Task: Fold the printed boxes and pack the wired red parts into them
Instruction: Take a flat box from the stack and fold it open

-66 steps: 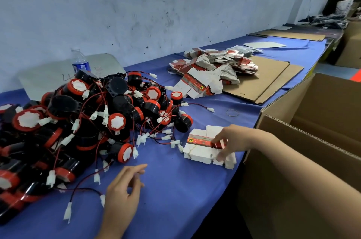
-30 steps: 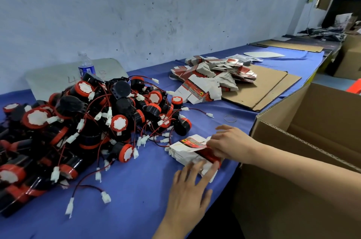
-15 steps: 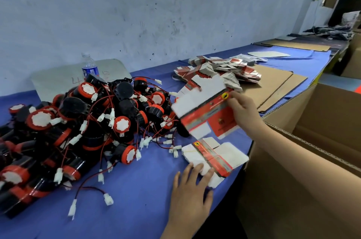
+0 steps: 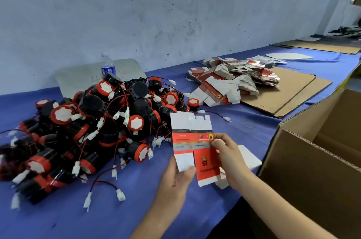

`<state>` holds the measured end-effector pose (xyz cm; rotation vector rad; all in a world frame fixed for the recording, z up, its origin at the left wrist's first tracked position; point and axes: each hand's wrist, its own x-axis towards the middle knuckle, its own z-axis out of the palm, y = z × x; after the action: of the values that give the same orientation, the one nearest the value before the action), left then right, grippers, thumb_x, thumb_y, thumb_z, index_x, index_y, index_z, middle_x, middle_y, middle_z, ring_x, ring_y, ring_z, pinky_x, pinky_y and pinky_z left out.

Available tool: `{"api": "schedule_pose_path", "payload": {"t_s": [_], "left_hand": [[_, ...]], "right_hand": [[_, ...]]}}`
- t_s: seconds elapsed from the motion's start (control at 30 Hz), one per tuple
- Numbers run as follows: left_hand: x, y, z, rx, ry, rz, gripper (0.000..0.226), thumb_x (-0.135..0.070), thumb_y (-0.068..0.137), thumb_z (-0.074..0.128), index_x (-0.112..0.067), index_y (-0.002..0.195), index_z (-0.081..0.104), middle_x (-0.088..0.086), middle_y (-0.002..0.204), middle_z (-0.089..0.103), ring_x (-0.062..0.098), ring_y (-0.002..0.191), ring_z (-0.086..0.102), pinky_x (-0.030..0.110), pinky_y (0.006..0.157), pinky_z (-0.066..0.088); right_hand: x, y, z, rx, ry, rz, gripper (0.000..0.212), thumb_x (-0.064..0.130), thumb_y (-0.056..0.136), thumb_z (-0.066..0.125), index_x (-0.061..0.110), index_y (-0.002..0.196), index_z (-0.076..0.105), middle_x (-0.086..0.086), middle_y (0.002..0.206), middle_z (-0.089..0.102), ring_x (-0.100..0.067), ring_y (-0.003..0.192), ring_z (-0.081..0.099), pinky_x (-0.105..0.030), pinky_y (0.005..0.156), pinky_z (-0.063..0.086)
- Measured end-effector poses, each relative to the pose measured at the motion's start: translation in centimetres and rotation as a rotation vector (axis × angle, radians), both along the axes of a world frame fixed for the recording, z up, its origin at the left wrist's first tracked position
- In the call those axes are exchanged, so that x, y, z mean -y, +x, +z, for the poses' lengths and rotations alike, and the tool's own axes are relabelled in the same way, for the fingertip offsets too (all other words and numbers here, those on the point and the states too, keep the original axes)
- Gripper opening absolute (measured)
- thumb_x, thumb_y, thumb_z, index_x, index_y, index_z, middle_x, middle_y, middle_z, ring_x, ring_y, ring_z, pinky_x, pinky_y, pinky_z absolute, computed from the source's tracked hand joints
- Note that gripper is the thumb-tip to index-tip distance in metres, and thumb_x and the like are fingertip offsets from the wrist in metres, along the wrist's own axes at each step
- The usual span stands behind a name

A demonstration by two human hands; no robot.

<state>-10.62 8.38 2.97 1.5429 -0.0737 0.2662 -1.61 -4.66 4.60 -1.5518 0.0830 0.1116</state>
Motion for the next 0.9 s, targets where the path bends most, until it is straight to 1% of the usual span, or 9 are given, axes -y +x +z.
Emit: {"api": "schedule_pose_path", "payload": {"t_s": [0.13,0.23,0.33,0.43,0.53,0.6,0.67,0.73,0.9], "left_hand": [[-0.8,-0.2,-0.5,-0.027,0.015,0.22,0.022,-0.012,0.098,0.049,-0.026,0.108,0.063,-0.014,0.101,0.073,0.0,0.099,0.066,0.011,0.08,0.049],[-1.2,-0.6,-0.7,0.004,0.156,0.269,0.026,-0.019,0.099,0.043,-0.031,0.116,0.057,-0.032,0.107,0.066,-0.009,0.104,0.061,0.007,0.085,0.044],[-1.2,-1.0,-1.1,0.034,0.318,0.263,0.031,-0.032,0.095,0.037,-0.041,0.123,0.047,-0.047,0.112,0.054,-0.02,0.107,0.052,-0.003,0.081,0.037],[-1.1,-1.4,-2.8,-0.019,0.439,0.268,0.026,-0.012,0.099,0.046,-0.011,0.122,0.056,-0.001,0.091,0.064,0.018,0.107,0.063,0.005,0.075,0.042],[-0.9,-1.8,-3.1,-0.024,0.462,0.277,0.022,0.005,0.091,0.053,0.002,0.112,0.056,0.0,0.08,0.053,0.033,0.09,0.06,-0.001,0.072,0.038],[-0.5,-1.9,-2.1,0.059,0.345,0.285,0.038,0.006,0.088,0.06,-0.013,0.121,0.053,0.005,0.099,0.065,0.028,0.107,0.062,-0.003,0.077,0.039],[-0.7,-1.8,-1.3,0.157,0.193,0.258,0.073,-0.01,0.084,0.07,-0.03,0.145,0.033,-0.016,0.141,0.049,0.007,0.127,0.051,0.012,0.093,0.045],[-1.3,-2.1,-0.9,0.216,0.186,0.219,0.091,-0.031,0.076,0.071,-0.05,0.147,0.018,-0.029,0.148,0.035,0.002,0.132,0.044,0.023,0.099,0.046],[-2.1,-2.7,0.0,0.272,0.321,0.081,0.08,-0.044,0.078,0.071,-0.047,0.145,0.028,-0.019,0.154,0.031,0.008,0.142,0.031,0.028,0.106,0.04]], "right_hand": [[-3.2,-2.3,-0.4,0.02,0.06,0.199,0.013,0.025,0.093,0.06,0.028,0.104,0.065,0.008,0.097,0.073,-0.003,0.084,0.069,-0.015,0.066,0.05],[-4.6,-3.6,-0.1,0.114,0.028,0.38,0.07,0.052,0.069,0.078,0.04,0.131,0.048,0.013,0.123,0.063,0.003,0.104,0.062,-0.006,0.075,0.047],[-5.3,-4.0,-0.2,0.234,0.032,0.431,0.113,0.046,0.052,0.078,0.043,0.145,0.014,0.012,0.138,0.042,0.015,0.112,0.049,-0.001,0.079,0.041],[-5.5,-4.1,0.2,0.309,0.049,0.51,0.116,0.048,0.049,0.074,0.056,0.141,0.004,0.023,0.143,0.031,0.02,0.123,0.036,0.0,0.081,0.039],[-5.3,-4.2,0.1,0.356,0.069,0.512,0.11,0.045,0.054,0.073,0.064,0.137,0.004,0.039,0.13,0.038,0.02,0.118,0.041,-0.002,0.084,0.04],[-5.1,-4.0,0.1,0.373,0.074,0.499,0.108,0.042,0.055,0.072,0.065,0.137,0.005,0.032,0.13,0.045,0.011,0.118,0.048,-0.01,0.089,0.045],[-4.8,-3.9,0.1,0.379,0.121,0.458,0.108,0.041,0.056,0.072,0.061,0.14,0.008,0.01,0.132,0.053,-0.006,0.118,0.055,-0.03,0.099,0.048],[-4.4,-3.8,0.0,0.362,0.163,0.426,0.107,0.043,0.057,0.075,0.057,0.142,0.011,-0.004,0.128,0.059,-0.017,0.114,0.061,-0.039,0.099,0.049],[-3.6,-3.8,0.2,0.358,0.197,0.54,0.125,0.079,0.05,0.072,0.04,0.149,0.007,0.021,0.131,0.056,-0.006,0.125,0.051,-0.026,0.103,0.044]]}}
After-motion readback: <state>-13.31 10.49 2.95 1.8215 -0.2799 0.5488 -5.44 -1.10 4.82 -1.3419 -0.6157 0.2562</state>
